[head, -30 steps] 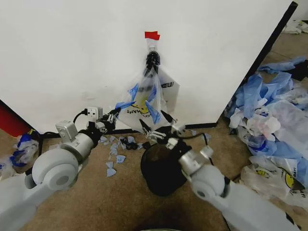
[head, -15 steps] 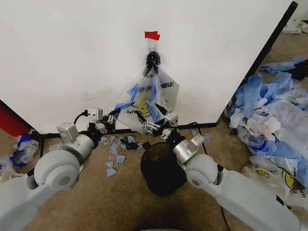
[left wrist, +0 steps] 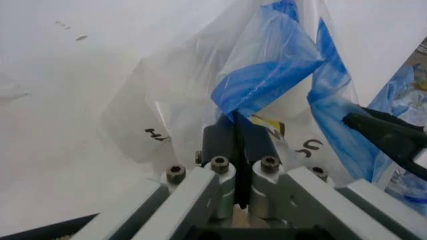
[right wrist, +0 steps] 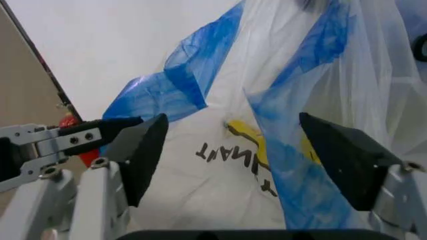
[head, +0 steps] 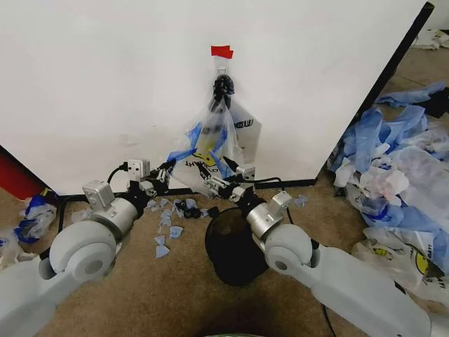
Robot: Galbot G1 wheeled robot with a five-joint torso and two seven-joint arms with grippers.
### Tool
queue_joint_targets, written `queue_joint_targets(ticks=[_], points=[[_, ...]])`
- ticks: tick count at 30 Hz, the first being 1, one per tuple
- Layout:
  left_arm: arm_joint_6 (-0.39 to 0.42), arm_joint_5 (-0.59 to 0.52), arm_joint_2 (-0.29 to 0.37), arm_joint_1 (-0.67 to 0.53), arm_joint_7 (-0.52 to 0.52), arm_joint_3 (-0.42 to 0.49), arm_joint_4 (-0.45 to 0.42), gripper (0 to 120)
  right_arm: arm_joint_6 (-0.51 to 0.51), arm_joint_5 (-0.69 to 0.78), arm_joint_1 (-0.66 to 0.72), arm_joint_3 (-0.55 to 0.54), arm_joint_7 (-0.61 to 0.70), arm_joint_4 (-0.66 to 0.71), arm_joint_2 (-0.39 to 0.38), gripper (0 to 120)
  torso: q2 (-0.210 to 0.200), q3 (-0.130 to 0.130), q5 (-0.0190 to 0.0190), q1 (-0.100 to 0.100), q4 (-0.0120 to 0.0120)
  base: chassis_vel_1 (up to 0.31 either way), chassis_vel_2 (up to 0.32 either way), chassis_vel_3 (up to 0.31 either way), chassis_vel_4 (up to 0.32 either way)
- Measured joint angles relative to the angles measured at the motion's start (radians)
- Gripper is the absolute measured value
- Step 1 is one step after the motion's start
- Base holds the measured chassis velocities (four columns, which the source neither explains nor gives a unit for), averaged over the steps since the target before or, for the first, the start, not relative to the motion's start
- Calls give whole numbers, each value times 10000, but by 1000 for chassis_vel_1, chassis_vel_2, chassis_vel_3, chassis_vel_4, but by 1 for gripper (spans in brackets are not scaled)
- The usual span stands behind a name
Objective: Pick up the garbage bag from the wall and place it over the trash bin.
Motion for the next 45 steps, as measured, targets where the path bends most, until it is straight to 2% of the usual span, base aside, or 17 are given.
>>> queue_joint_targets(ticks=[4, 5, 7, 17, 31, 45], points=[[-21, 39, -18, 38, 1, -4, 21, 0, -125, 68, 100, -58, 178, 34, -11, 70, 0, 0, 0, 0, 0, 0, 0, 0, 0], [-26, 56, -30, 56, 3, -7, 30, 0, -192, 82, 159, -79, 281, 70, -35, 64, 0, 0, 1, 0, 0, 0, 0, 0, 0], [-30, 92, -48, 88, 5, -10, 49, 0, -401, 83, 234, -79, 504, 191, -106, 62, 0, 0, 1, 0, 0, 0, 0, 0, 0], [-57, 179, -126, 103, 14, 1, 112, 0, -1542, 299, 321, -63, 1503, 835, -657, 60, 0, 0, 1, 0, -1, 0, 0, 0, 0], [-99, 356, -282, 74, 67, 99, 276, 0, -1629, 531, 983, -624, 1481, 813, -650, 55, 0, 0, 0, 0, 0, 0, 0, 0, 0], [-157, 493, -307, 128, 110, 86, 361, 0, -2441, 669, 1476, -851, 2196, 840, -612, 54, 0, 0, 0, 0, 0, 0, 0, 0, 0]])
